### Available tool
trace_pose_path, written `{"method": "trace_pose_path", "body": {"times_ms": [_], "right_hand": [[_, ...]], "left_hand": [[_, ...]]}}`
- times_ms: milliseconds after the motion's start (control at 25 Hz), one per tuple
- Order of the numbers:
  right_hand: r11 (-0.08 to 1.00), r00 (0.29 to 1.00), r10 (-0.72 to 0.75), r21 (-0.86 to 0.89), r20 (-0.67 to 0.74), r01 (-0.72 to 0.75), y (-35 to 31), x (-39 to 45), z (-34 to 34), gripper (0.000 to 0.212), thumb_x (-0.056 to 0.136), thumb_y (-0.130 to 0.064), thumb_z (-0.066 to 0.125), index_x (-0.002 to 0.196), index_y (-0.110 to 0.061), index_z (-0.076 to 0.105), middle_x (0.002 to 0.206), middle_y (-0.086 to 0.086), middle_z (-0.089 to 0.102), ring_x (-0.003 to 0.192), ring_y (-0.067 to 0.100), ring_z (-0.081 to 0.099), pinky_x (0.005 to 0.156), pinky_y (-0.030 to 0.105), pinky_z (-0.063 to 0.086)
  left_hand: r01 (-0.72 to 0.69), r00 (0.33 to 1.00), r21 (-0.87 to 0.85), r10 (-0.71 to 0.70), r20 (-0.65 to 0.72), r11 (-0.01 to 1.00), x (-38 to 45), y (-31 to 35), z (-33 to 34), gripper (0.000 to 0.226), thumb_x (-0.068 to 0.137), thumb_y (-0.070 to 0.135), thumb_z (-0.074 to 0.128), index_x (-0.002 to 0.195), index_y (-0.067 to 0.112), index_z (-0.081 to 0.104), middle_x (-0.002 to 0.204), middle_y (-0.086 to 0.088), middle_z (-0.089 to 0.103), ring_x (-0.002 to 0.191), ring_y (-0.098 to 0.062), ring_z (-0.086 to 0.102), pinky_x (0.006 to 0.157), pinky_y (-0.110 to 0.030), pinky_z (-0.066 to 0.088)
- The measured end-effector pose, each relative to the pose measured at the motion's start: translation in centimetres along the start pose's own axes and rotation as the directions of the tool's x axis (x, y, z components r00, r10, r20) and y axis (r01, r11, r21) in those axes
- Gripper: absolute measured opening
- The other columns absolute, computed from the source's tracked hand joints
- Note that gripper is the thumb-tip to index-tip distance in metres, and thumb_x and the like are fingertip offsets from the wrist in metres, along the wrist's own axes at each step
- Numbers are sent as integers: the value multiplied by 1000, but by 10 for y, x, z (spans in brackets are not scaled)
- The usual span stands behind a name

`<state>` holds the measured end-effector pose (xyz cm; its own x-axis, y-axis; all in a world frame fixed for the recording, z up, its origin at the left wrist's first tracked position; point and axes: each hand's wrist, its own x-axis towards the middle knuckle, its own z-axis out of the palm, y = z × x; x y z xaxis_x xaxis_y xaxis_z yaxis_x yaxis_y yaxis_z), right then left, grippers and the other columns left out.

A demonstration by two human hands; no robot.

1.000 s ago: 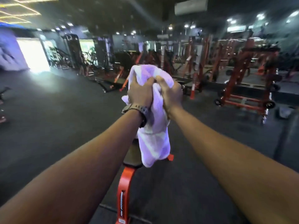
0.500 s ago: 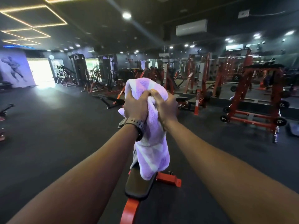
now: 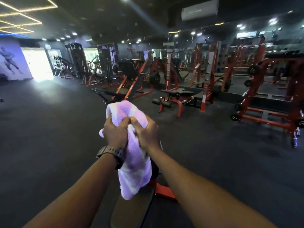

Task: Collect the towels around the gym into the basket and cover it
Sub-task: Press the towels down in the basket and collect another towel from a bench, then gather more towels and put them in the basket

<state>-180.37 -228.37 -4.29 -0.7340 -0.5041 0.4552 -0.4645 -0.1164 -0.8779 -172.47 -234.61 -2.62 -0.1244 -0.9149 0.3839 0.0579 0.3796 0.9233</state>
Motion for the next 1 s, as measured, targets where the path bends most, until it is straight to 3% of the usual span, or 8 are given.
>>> {"method": "trace_pose_path", "body": {"times_ms": [120, 320, 480, 640, 720, 800, 920, 1000], "right_hand": [[997, 993, -18, -67, 114, 26, 37, 33, 16, 67, 74, -81, 44, 94, -20, 62, 90, 1, 73, 89, 27, 65, 81, 41, 51], [998, 983, 56, -23, 173, -53, 102, 97, 46, 71, 73, -83, 34, 98, -25, 66, 87, -9, 67, 83, 10, 60, 65, 9, 37], [989, 984, 69, -144, 165, -45, 148, 137, 87, 65, 75, -85, 29, 88, -30, 62, 75, -13, 64, 73, 4, 57, 62, 1, 34], [942, 982, 104, -331, 155, -47, 199, 182, 120, 71, 77, -85, 28, 94, -26, 66, 88, -4, 76, 89, 21, 68, 72, 25, 41], [902, 978, 154, -425, 141, -81, 227, 215, 132, 62, 80, -80, 40, 99, -26, 64, 95, -1, 76, 96, 27, 69, 77, 33, 49], [802, 976, 83, -595, 202, 55, 261, 245, 144, 53, 82, -71, 55, 114, -28, 61, 109, 3, 72, 108, 29, 65, 86, 38, 52], [528, 871, 210, -801, 444, 282, 315, 276, 162, 78, 81, -74, 54, 150, -44, 33, 155, 9, 39, 145, 35, 34, 109, 56, 37], [489, 786, 324, -805, 526, 337, 341, 280, 169, 93, 73, -84, 52, 153, -54, 16, 163, 11, 22, 148, 41, 25, 107, 65, 32]], "left_hand": [[48, 999, -33, -48, -12, 998, 31, -37, 17, 41, 72, 31, 65, 109, 14, 66, 77, 9, 66, 67, 5, 58, 64, -18, 44], [57, 998, -21, -57, 0, 998, 92, -93, 45, 34, 71, 29, 66, 104, 23, 65, 84, 8, 67, 73, 6, 62, 63, -12, 45], [89, 996, -10, -89, -26, 996, 142, -139, 59, 42, 68, 32, 65, 108, 19, 64, 81, 15, 64, 78, 3, 59, 67, -17, 42], [106, 994, 37, -104, -43, 994, 178, -180, 58, 26, 71, 32, 64, 96, 25, 60, 78, 10, 64, 75, -3, 59, 65, -18, 41], [121, 992, 85, -117, -49, 989, 196, -196, 61, 29, 71, 35, 64, 98, 26, 60, 80, 6, 66, 78, -9, 62, 68, -23, 43], [113, 992, 126, -106, -61, 986, 212, -208, 65, 34, 71, 38, 64, 102, 26, 61, 86, 2, 68, 83, -17, 63, 75, -29, 46], [91, 992, 175, -73, -107, 980, 232, -223, 82, 32, 70, 39, 64, 98, 25, 61, 86, 2, 68, 83, -16, 63, 74, -28, 45], [98, 988, 196, -71, -139, 976, 245, -226, 97, 31, 70, 38, 65, 97, 25, 62, 84, 5, 68, 81, -13, 63, 73, -27, 47]]}}
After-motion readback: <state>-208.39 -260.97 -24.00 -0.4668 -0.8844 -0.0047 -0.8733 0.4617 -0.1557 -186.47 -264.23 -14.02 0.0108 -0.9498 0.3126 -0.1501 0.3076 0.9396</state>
